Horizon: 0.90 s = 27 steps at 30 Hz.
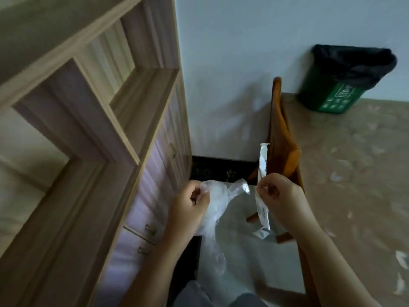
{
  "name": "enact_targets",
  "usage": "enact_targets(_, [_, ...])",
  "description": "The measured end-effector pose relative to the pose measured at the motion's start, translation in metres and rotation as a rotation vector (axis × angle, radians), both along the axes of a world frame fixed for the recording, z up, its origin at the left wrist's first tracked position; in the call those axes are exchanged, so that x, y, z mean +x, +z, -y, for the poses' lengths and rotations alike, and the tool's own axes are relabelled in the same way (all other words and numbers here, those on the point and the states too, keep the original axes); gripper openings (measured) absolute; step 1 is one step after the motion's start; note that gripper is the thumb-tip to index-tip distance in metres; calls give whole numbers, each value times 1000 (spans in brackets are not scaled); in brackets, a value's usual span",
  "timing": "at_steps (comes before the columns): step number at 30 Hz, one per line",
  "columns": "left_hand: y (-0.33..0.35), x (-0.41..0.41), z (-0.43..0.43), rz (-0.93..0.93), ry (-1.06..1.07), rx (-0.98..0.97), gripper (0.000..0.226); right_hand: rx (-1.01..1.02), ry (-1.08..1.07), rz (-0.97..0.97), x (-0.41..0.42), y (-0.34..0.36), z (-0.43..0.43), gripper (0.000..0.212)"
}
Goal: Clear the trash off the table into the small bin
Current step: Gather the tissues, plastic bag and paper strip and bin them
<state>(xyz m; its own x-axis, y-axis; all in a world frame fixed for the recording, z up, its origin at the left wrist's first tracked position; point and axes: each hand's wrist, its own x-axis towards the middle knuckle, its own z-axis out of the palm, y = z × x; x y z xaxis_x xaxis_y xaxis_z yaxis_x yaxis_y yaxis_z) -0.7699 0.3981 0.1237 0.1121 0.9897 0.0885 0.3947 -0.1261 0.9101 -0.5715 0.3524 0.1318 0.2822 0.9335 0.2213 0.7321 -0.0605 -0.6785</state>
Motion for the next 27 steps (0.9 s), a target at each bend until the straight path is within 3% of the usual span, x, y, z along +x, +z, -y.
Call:
enact_targets(7, [-15,39,-86,38,-128,-25,26,-25,-173,-31,32,-5,-47,13])
enact_targets(14, [-17,124,-181,105,-253,-10,24,62,-323,-54,121,-14,-130,13])
enact_targets(23, [33,259,-307,180,-307,134,25,165,-426,-34,251,22,-213,18])
enact_targets(27, [48,313,-340,249,-368,147,10,155,-492,-56,289,26,-231,13])
